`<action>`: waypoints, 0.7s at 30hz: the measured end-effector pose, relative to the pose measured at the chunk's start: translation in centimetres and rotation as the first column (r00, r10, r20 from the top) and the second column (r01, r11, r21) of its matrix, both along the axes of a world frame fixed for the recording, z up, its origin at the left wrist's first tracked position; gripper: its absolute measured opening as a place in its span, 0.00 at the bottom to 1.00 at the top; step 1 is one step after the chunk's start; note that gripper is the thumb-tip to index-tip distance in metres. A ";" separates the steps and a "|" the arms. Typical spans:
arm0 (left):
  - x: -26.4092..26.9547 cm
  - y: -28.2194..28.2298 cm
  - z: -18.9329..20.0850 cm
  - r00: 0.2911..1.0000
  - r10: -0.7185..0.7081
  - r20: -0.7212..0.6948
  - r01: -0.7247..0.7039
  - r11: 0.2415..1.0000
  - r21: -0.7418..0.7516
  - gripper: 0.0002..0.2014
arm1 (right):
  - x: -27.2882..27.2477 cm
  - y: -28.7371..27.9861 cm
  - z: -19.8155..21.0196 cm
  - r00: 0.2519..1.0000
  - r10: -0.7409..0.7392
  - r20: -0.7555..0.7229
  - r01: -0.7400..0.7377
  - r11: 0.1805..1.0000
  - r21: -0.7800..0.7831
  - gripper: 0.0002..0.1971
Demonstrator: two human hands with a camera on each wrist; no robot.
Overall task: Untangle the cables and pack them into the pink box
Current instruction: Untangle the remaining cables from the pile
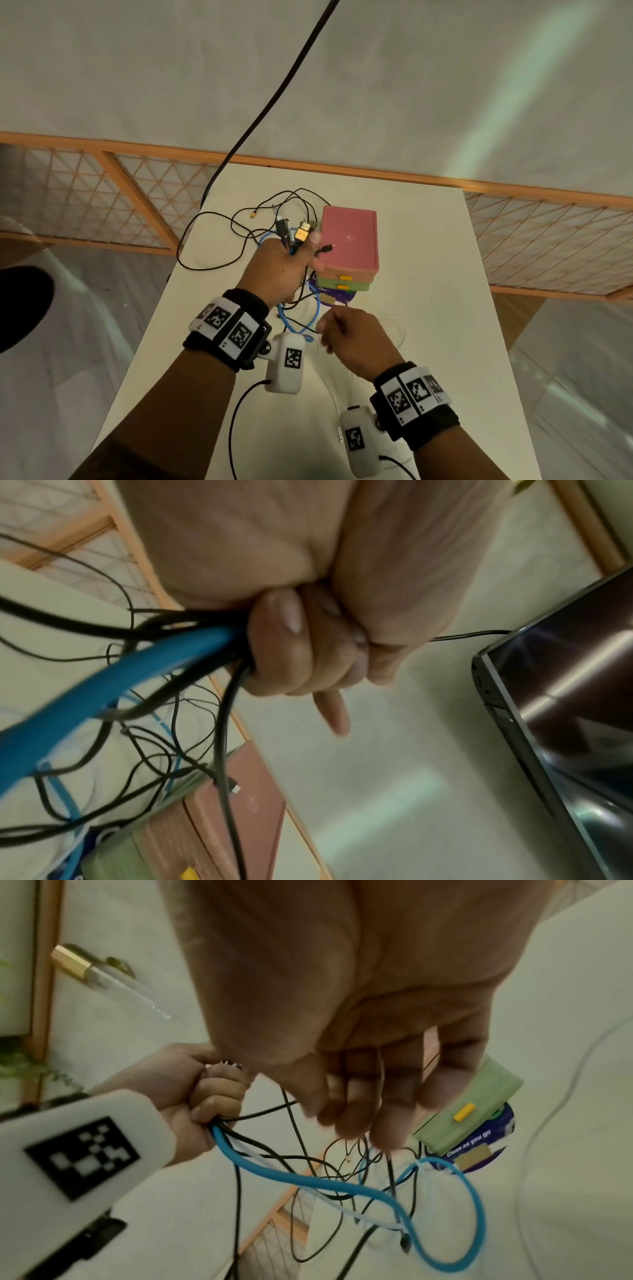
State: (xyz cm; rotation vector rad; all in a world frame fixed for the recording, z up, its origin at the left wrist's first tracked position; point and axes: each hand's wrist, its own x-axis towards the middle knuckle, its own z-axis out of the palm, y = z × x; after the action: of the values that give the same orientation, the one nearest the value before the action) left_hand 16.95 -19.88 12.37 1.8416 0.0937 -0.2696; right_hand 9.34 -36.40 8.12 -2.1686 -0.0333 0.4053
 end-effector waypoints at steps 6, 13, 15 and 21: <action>-0.6 -0.1 0.3 0.997 -0.063 -0.047 0.059 0.995 -0.085 0.28 | 1.6 0.1 1.0 0.918 -0.197 0.343 0.189 0.980 0.059 0.19; -0.4 -0.6 1.9 0.990 -0.099 -0.097 0.070 0.961 -0.267 0.28 | -1.1 3.5 0.5 0.970 0.196 0.145 -0.189 0.980 -0.063 0.09; -0.4 -0.5 2.0 0.992 -0.080 -0.100 0.048 0.957 -0.285 0.30 | -1.8 4.0 0.4 0.963 0.255 0.086 -0.246 0.964 -0.104 0.08; -0.7 -0.1 1.2 0.984 -0.128 -0.121 0.102 0.974 -0.200 0.28 | -0.8 1.2 -0.2 0.957 0.269 -0.105 -0.275 0.960 -0.053 0.17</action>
State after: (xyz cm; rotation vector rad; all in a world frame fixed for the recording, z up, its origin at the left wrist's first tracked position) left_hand 16.25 -19.95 13.52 1.6368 0.0507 -0.4676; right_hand 8.50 -35.17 7.87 -2.2142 -0.2704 0.6779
